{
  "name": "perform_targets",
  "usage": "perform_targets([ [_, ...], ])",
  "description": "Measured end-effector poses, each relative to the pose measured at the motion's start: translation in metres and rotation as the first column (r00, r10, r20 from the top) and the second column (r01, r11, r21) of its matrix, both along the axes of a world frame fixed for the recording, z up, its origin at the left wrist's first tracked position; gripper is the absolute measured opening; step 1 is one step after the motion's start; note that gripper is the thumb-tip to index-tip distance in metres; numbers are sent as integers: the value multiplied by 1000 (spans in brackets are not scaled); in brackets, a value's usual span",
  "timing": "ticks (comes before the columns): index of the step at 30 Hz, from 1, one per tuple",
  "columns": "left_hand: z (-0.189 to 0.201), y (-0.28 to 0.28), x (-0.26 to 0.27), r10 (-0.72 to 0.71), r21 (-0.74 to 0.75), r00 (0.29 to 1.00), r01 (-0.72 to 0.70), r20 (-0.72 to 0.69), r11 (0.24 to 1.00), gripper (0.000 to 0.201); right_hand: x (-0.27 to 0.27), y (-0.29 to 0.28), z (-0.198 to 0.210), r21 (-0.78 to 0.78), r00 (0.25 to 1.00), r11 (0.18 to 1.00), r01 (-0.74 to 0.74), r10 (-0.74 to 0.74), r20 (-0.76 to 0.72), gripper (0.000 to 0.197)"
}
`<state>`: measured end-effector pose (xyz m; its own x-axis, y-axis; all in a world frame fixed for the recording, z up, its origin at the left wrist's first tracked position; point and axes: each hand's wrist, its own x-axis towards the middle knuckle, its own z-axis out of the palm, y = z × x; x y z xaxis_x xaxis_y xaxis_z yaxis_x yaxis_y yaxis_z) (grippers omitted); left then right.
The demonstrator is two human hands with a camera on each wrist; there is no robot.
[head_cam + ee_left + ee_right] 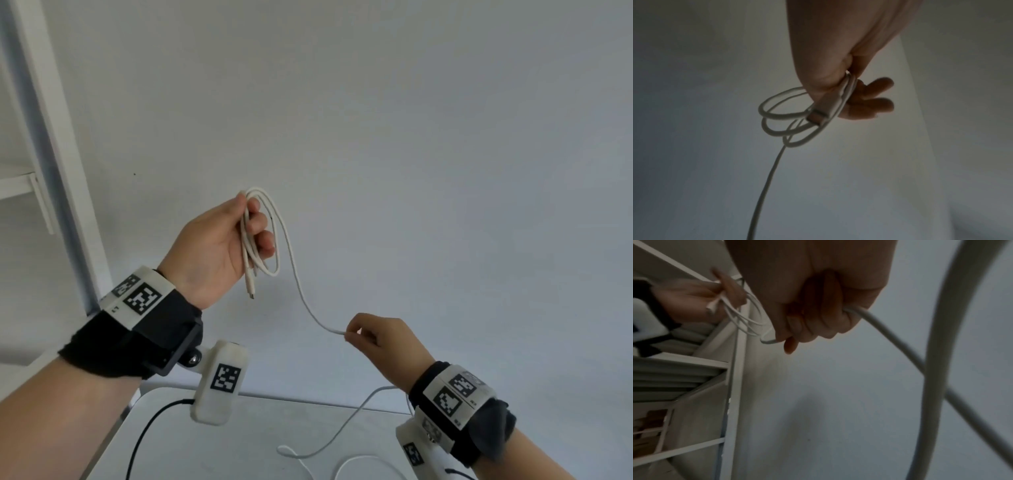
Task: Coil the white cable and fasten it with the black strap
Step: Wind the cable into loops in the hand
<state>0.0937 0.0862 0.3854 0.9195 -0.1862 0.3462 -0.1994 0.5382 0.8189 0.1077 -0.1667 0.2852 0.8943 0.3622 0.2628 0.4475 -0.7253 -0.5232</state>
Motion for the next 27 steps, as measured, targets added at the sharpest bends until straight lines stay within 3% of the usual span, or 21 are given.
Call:
perform_targets([
  [3, -5, -4, -1, 22, 3, 1000, -22, 15, 1000, 31, -12, 14, 11, -130, 997, 989, -69, 72, 20, 15],
  [7, -12, -10, -3, 34, 113, 999, -38, 34, 993, 27, -26, 28, 27, -239, 984, 958, -156, 173, 51, 18],
  [12, -16, -17, -10, 70, 300, 997, -76, 30, 951, 27, -36, 36, 48, -218, 956, 947, -238, 268, 121, 19],
  [17, -20, -26, -15, 105, 507, 989, -142, 100, 850, 27, -35, 41, 66, -170, 937, 951, -259, 290, 194, 18],
  [27, -21, -27, -19, 154, 531, 984, -178, 89, 828, 25, -29, 43, 84, -151, 927, 958, -243, 276, 254, 17],
])
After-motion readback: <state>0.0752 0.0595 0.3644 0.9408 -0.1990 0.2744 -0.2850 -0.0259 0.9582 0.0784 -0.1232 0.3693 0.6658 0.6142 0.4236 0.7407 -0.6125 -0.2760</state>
